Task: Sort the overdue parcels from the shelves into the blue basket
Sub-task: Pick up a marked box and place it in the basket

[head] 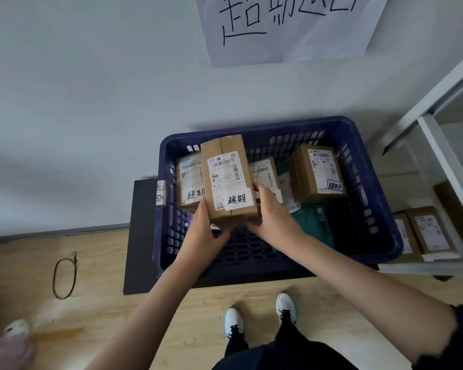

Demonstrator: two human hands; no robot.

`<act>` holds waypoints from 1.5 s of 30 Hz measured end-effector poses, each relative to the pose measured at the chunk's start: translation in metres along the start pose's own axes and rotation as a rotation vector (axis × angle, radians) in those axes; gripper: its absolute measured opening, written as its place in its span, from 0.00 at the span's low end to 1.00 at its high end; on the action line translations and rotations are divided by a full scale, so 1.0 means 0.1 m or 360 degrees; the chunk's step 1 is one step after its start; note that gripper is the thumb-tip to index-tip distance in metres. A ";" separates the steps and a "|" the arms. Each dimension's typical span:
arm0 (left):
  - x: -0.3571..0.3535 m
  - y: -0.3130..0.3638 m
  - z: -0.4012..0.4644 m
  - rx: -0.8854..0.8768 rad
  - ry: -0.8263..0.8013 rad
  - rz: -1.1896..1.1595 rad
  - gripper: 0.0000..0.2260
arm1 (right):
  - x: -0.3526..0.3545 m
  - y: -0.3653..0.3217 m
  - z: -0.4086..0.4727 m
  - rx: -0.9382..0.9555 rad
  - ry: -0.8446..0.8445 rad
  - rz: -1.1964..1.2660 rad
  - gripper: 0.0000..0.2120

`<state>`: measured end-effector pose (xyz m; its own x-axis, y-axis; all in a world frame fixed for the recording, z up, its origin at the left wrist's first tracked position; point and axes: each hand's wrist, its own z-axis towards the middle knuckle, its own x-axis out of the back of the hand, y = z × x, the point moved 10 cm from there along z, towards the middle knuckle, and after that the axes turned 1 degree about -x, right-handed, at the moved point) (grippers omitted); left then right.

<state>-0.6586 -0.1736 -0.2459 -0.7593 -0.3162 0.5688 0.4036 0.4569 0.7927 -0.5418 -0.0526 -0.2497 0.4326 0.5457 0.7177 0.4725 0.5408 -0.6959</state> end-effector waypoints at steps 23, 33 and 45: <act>0.05 -0.02 -0.22 0.0003 0.0160 0.0067 0.40 | -0.11 0.17 0.00 -0.0240 -0.0082 0.0331 0.44; -0.15 -0.22 0.07 0.0027 -0.0110 0.0340 0.42 | -0.44 0.41 0.18 -0.0241 -0.0251 0.0026 0.36; -0.20 -0.32 0.22 0.0018 -0.0237 0.0619 0.41 | -0.49 0.39 0.21 -0.0192 -0.0257 -0.0292 0.51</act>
<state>-0.6676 -0.1639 -0.2873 -0.6173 0.0048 0.7867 0.6696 0.5281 0.5222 -0.5606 -0.0449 -0.3131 0.2078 0.5457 0.8118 0.6240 0.5652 -0.5397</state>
